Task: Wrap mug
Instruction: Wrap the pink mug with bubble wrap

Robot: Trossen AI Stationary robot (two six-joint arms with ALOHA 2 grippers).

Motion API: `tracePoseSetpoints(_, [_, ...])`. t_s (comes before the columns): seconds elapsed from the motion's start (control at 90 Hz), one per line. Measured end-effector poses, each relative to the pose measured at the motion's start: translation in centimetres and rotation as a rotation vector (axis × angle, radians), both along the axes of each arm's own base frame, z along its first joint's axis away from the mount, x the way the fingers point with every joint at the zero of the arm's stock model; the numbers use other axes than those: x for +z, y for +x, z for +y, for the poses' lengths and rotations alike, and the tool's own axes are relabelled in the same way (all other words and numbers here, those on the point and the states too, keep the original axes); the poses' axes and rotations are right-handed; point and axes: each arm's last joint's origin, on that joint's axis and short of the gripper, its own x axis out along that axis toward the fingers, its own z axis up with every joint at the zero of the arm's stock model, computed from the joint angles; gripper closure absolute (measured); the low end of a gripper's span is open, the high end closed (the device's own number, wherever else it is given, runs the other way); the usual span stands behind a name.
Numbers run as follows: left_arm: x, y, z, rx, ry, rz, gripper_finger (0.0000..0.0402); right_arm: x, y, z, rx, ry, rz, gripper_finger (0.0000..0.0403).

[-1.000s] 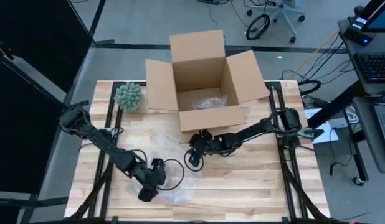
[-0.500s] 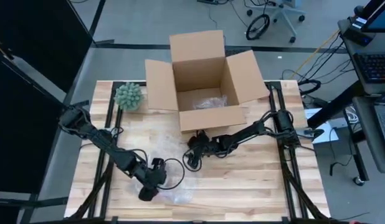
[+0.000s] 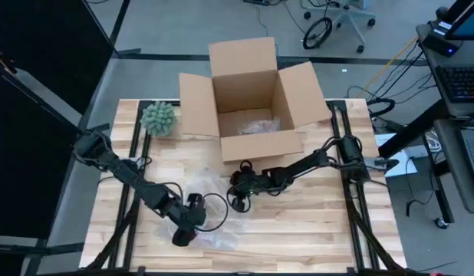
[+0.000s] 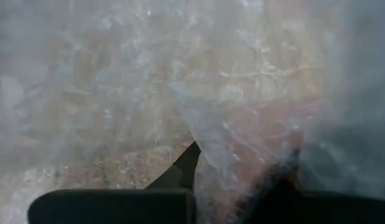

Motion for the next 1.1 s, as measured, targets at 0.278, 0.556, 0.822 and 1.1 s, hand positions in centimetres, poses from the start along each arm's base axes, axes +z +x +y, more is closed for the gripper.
tracePoseSetpoints(0.278, [1.1,0.6,-0.1,-0.016,0.016,0.007,0.0286,2.8,-0.3,-0.1,0.024,-0.032,-0.068,0.0402])
tracePoseSetpoints(0.556, [3.2,1.2,-0.5,-0.019,0.027,0.035,0.0217,4.5,-0.4,-0.1,0.034,-0.041,-0.119,0.0402])
tracePoseSetpoints(0.822, [4.5,1.7,-0.9,-0.027,0.020,0.020,0.0215,5.9,-0.7,0.2,0.042,-0.038,-0.158,0.0403])
tracePoseSetpoints(1.1, [4.5,1.5,-0.1,-0.034,0.055,0.053,0.0215,6.2,-0.8,0.4,0.045,-0.039,-0.164,0.0403])
